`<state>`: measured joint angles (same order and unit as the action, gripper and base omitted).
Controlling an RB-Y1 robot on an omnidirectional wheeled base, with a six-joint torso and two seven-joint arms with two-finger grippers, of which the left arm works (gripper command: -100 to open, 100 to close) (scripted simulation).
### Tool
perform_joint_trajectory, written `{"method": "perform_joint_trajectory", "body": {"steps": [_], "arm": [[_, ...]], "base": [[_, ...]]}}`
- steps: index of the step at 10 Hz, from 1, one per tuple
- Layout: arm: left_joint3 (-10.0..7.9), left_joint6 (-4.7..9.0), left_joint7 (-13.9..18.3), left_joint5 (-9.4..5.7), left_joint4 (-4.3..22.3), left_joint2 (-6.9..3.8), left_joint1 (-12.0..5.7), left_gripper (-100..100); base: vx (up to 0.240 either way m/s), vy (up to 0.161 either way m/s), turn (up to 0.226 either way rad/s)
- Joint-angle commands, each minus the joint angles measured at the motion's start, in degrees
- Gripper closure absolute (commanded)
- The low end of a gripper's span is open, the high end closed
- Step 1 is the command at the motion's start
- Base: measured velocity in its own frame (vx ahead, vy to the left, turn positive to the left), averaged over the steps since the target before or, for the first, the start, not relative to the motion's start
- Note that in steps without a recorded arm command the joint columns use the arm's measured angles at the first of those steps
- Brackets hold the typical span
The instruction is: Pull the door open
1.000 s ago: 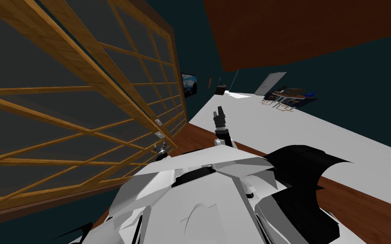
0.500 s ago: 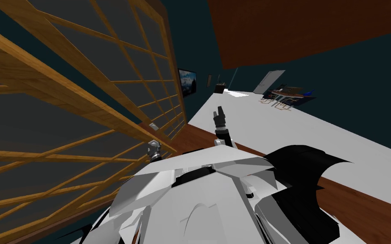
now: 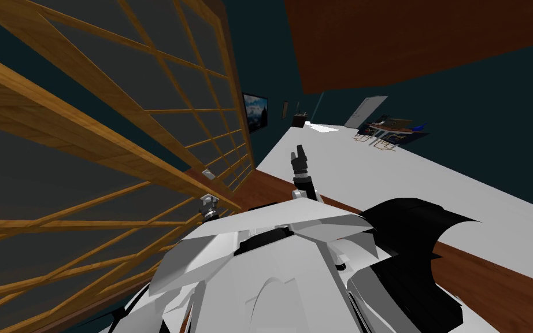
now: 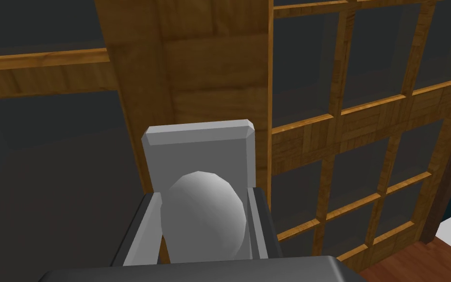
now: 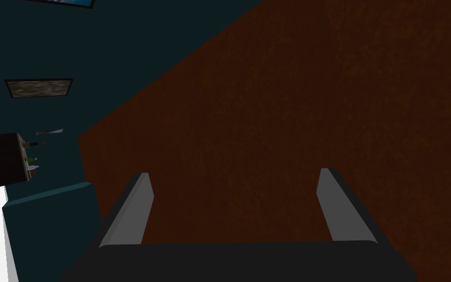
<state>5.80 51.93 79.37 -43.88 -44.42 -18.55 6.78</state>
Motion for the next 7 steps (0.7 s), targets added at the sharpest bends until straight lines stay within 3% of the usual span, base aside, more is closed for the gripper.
{"method": "perform_joint_trajectory", "body": {"steps": [1,3,7], "arm": [[0.07,0.01,0.04,0.01,0.01,0.11,0.09,100],[0.07,0.01,0.04,0.01,0.01,0.11,0.09,100],[3.21,-0.15,2.03,1.59,-1.5,-1.02,0.88,100]], "base": [[-0.014,-0.001,-0.005],[-0.003,-0.002,0.001],[-0.208,0.004,-0.069]]}}
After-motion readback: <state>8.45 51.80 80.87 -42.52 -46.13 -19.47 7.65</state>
